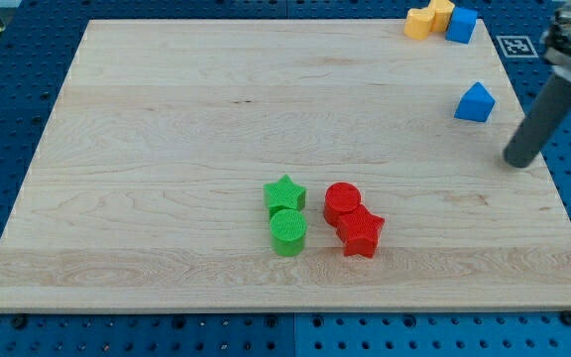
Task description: Push blue triangle below the blue cube
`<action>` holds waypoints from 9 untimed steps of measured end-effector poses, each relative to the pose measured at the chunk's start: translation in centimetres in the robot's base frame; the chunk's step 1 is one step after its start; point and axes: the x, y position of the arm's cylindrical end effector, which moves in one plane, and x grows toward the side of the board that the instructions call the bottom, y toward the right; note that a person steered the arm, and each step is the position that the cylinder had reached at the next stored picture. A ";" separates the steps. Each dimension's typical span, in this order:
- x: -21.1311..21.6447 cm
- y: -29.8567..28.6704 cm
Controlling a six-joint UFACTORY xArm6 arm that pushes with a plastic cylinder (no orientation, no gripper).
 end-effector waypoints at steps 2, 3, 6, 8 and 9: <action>-4.1 -1.4; -6.8 -1.4; -13.4 -1.6; -14.8 -4.2; -15.1 -4.6</action>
